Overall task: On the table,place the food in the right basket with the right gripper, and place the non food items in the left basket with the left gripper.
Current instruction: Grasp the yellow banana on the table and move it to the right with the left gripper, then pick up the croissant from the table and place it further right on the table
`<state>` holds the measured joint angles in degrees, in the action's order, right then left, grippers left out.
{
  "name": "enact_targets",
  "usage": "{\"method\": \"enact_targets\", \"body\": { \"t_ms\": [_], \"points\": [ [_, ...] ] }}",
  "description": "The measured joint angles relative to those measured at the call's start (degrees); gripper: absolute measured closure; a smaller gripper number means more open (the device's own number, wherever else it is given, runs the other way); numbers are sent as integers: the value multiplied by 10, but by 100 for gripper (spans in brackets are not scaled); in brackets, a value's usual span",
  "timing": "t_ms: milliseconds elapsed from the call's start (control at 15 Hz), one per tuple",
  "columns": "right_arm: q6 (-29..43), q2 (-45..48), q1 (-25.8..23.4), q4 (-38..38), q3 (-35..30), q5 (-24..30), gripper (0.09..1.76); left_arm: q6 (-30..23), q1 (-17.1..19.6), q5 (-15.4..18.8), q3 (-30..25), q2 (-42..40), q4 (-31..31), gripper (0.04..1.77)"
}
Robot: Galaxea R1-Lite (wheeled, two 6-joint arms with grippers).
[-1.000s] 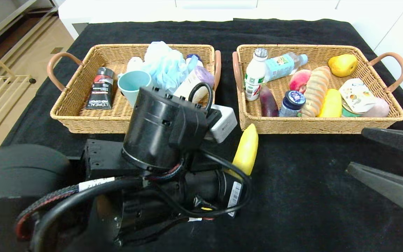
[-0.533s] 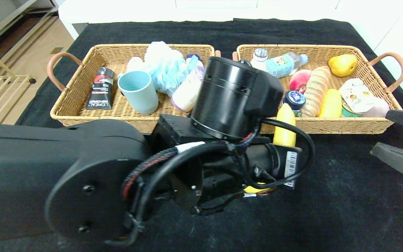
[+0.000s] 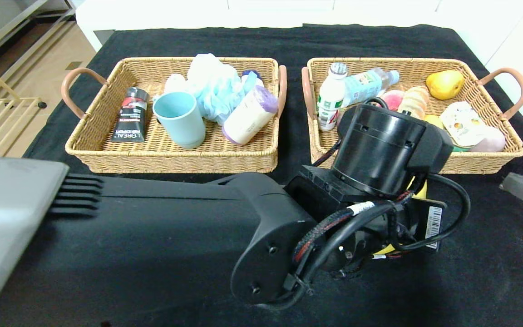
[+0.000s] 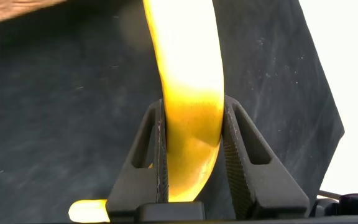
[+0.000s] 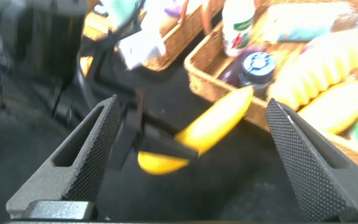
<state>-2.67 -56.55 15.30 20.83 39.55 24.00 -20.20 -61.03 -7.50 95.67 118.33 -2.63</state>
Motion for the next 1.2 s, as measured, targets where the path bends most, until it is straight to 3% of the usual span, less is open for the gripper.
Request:
{"method": "enact_targets", "body": {
  "t_ms": [600,933,1200],
  "points": [
    [-1,-5,-17,-1,5,0,14,-14,-2,3,8,24,2,122],
    [-1,-6,-17,-1,4,0,14,-14,-1,2,9,24,2,72],
    [-1,-5,-16,-1,4,1,14,-7,-1,-3,2,17,12,47]
  ]
}}
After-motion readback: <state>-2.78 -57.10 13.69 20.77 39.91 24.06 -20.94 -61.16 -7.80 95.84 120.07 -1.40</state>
